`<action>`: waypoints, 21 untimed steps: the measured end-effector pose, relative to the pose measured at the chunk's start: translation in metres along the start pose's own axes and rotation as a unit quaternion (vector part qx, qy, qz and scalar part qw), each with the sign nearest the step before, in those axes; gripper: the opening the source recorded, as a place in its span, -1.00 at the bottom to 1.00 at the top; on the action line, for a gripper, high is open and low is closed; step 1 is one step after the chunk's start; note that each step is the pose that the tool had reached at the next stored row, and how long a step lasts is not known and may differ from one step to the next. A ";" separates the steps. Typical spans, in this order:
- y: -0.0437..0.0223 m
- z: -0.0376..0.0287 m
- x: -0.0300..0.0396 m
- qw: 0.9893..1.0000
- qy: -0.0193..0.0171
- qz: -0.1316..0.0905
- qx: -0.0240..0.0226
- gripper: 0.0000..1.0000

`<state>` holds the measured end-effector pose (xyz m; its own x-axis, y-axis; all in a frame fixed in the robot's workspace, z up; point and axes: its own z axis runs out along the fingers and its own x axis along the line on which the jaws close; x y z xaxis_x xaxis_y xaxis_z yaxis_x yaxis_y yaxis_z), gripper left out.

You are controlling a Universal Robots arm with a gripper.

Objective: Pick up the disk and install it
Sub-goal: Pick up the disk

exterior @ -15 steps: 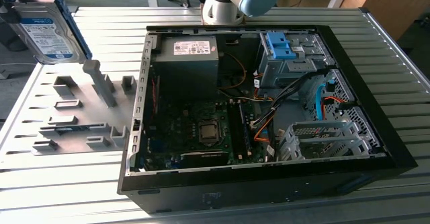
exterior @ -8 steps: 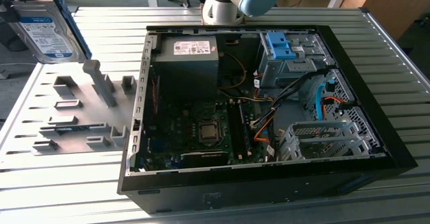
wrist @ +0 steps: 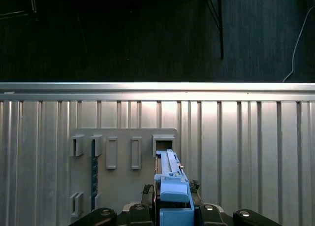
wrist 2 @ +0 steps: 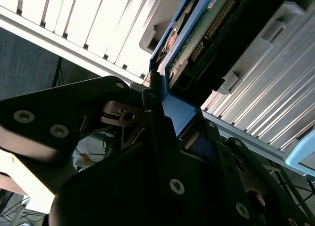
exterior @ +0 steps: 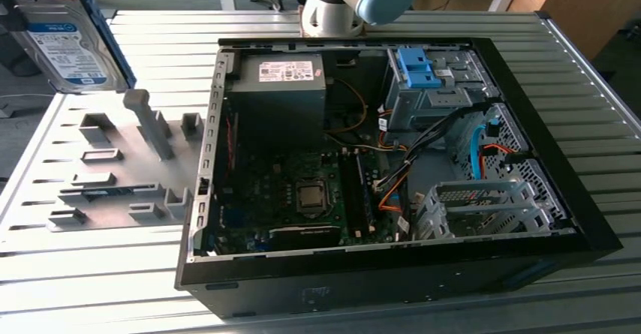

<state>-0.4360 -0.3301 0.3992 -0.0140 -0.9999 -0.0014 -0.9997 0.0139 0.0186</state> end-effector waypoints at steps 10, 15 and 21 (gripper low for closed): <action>0.0001 -0.0046 0.0000 1.000 0.000 0.000 0.000 -0.27; 0.0001 -0.0062 0.0000 1.000 0.000 0.000 0.000 -0.27; 0.0001 -0.0076 0.0000 1.000 0.000 0.000 0.000 -0.27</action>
<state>-0.4360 -0.3302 0.4068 -0.0139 -0.9999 -0.0014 -0.9997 0.0139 0.0185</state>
